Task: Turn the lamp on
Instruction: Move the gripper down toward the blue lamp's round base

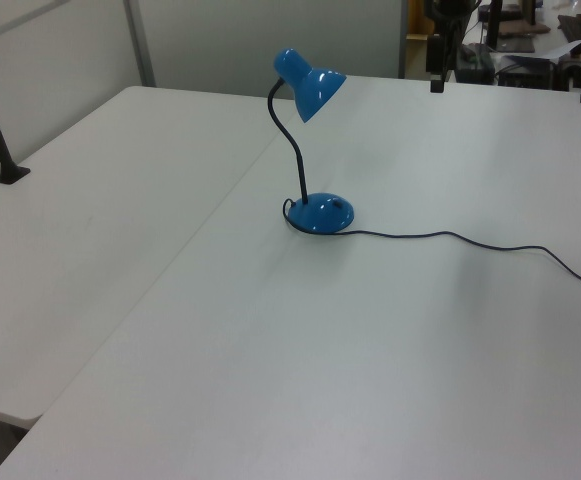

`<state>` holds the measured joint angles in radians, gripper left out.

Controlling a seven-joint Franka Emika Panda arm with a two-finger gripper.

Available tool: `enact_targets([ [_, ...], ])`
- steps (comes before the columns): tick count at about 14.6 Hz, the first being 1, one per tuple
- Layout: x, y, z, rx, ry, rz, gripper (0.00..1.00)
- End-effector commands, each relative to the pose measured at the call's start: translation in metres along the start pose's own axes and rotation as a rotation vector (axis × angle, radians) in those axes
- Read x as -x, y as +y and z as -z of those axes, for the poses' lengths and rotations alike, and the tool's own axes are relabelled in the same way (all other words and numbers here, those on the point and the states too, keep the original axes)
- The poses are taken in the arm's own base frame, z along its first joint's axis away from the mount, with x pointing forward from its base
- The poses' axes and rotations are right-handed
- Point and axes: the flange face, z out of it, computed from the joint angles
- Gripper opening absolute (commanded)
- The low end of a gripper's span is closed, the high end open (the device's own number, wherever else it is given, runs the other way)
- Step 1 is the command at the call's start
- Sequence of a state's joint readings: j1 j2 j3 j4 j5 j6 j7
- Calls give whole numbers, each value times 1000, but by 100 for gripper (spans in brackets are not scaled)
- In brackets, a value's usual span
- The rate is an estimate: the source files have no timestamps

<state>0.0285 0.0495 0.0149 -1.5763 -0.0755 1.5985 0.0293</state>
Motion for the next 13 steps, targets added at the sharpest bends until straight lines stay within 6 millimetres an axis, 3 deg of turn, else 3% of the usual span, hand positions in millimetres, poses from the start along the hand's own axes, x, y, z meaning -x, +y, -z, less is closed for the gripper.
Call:
enact_targets([
  [1, 3, -2, -2, -20, -7, 12, 100],
  [8, 3, -1, -2, -19, -11, 81, 98],
  [9, 3, 0, -2, -20, -11, 98, 81],
  [11, 4, 0, -3, -21, -16, 144, 33],
  [13, 3, 0, -3, -21, -13, 148, 3],
])
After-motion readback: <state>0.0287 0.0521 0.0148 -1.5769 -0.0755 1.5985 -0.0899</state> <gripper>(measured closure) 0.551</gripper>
